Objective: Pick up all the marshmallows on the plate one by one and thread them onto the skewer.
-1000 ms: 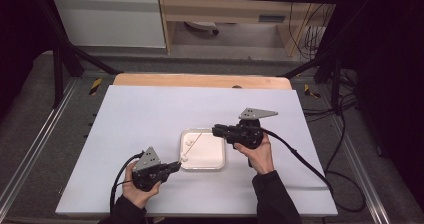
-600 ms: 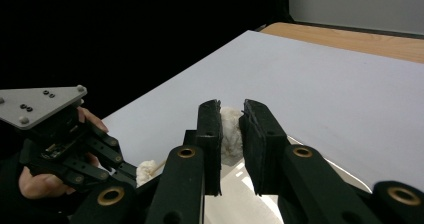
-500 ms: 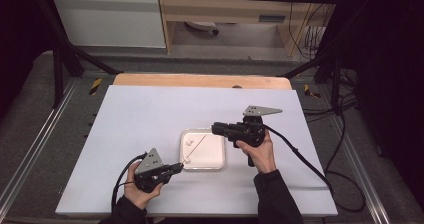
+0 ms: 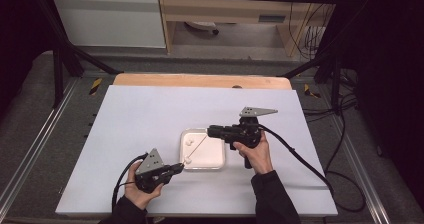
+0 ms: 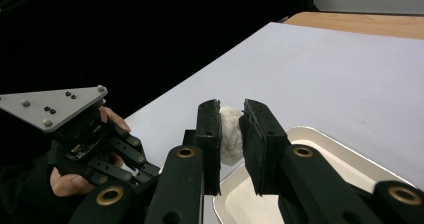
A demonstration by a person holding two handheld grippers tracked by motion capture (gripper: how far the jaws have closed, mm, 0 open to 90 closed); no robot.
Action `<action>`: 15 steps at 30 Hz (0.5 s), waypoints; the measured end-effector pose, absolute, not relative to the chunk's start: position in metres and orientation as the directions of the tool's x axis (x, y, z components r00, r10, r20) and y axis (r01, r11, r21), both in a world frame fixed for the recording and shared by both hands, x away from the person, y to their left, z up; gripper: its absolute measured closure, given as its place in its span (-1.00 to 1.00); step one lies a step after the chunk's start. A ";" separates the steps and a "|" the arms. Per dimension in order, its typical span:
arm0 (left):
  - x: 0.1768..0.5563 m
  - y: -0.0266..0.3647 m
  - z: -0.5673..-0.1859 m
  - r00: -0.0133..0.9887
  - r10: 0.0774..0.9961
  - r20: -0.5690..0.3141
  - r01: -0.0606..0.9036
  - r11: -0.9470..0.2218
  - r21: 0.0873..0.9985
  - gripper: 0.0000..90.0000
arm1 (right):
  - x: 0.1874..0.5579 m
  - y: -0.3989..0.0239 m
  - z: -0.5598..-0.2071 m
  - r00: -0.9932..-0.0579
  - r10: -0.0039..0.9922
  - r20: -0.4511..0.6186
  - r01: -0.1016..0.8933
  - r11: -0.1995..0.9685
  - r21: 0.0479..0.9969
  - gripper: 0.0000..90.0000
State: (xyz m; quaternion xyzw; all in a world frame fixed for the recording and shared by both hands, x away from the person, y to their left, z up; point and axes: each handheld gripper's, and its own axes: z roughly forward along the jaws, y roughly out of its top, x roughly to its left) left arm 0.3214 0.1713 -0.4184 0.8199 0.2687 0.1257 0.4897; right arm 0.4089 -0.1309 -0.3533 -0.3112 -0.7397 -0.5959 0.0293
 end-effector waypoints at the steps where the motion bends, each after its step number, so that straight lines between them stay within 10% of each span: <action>1: 0.321 0.171 -0.418 0.824 0.564 -0.056 0.317 -0.377 0.870 0.97 | 0.409 -0.131 -0.354 -0.804 0.423 0.418 0.498 0.096 0.862 0.72; 15: 0.322 0.168 -0.421 0.826 0.563 -0.020 0.321 -0.442 0.837 0.98 | 0.408 -0.125 -0.362 -0.805 0.401 0.437 0.522 0.128 0.843 0.77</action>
